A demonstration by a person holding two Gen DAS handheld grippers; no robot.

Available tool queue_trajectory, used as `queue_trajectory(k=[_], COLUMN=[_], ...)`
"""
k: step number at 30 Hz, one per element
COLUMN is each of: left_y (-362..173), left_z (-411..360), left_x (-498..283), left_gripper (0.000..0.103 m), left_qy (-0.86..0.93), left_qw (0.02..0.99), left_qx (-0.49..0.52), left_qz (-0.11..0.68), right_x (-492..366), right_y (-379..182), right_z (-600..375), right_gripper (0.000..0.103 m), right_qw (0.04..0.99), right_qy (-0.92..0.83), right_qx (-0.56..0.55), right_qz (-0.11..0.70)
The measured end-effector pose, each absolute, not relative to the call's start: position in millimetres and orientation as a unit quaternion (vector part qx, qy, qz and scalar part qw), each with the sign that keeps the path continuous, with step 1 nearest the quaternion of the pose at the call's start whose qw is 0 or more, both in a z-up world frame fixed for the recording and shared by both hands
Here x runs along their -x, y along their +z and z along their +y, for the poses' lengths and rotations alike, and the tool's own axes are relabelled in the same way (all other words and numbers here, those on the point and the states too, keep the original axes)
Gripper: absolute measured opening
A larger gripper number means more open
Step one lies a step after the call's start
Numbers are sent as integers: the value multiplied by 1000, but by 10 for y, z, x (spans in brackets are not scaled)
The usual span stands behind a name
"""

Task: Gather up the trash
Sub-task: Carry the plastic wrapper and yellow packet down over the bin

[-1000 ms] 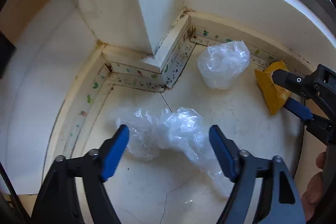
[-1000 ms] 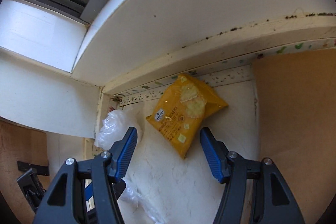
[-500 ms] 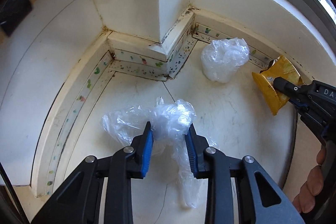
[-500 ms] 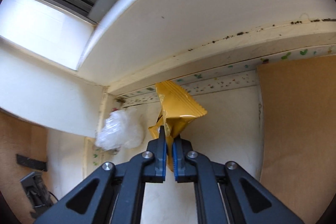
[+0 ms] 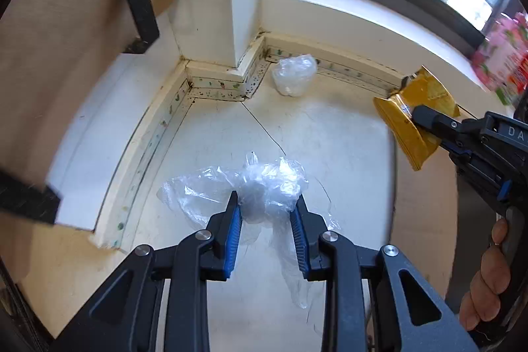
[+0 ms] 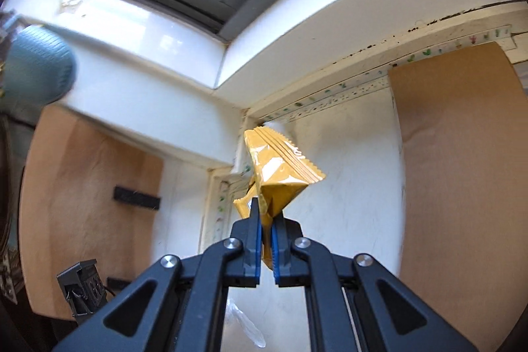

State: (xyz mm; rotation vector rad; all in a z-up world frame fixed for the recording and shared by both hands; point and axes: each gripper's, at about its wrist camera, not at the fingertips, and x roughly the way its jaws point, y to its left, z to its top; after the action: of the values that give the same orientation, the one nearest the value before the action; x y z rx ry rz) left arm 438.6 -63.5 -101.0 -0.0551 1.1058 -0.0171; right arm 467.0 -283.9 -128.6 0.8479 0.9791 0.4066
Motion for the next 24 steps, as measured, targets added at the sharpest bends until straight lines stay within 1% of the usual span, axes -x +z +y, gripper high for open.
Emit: queue_trajectory(k=[6, 11, 19, 24], left_y=[-526, -347, -541, -744], left_z=[-428, -225, 19, 93], left_x=[-3640, -2943, -1990, -1408], left_gripper=[27, 27, 27, 27], left_qy=[-50, -78, -104, -117], left_qw=[871, 877, 872, 866], left_qx=[17, 13, 17, 22], left_qz=[488, 474, 478, 486], right_x=[-3838, -2989, -1692, -1027], right_y=[-836, -674, -713, -800], right_z=[-2660, -2435, -2021, -1795], right_gripper=[4, 4, 4, 5], right_qw=[807, 830, 832, 832], right_qy=[180, 157, 122, 109], right_qx=[-362, -331, -311, -267], right_qz=[431, 420, 443, 475])
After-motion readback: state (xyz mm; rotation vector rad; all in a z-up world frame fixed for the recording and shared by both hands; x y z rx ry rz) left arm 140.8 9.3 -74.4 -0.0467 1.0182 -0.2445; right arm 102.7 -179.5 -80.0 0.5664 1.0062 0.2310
